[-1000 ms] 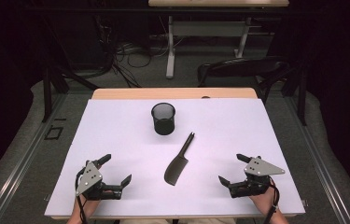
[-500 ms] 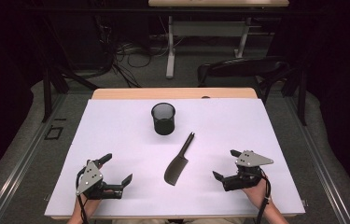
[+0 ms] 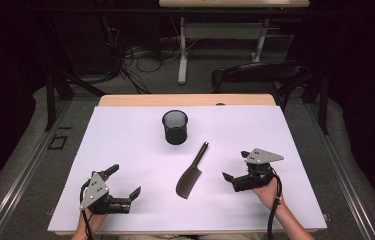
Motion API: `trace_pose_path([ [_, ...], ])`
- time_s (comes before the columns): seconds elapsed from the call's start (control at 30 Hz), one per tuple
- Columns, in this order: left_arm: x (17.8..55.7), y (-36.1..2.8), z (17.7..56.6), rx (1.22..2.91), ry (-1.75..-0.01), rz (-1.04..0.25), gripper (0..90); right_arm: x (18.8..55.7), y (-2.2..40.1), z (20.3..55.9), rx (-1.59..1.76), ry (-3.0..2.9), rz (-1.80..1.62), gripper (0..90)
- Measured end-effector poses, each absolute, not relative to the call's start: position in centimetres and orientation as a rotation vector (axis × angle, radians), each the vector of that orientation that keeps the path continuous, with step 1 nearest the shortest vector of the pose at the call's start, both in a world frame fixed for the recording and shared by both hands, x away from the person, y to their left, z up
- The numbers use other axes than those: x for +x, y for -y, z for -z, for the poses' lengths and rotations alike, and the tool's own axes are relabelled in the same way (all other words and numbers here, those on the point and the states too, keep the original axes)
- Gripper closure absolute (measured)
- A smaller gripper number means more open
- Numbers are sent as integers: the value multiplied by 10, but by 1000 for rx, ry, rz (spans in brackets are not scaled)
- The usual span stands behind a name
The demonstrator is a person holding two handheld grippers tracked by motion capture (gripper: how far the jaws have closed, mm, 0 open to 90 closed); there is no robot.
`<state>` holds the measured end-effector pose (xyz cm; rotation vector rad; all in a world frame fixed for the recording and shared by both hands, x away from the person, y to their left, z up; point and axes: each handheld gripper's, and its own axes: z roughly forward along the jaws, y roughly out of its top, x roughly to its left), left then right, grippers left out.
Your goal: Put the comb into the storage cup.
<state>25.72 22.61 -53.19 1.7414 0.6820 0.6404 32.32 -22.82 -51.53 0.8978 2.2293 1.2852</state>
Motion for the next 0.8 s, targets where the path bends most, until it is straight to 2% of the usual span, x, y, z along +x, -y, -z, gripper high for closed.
trace_pose_path([
  [0.8, 258, -226, 531, 1742, -666, -649, 1, 366, 194, 515, 883, -2257, -1296, 0],
])
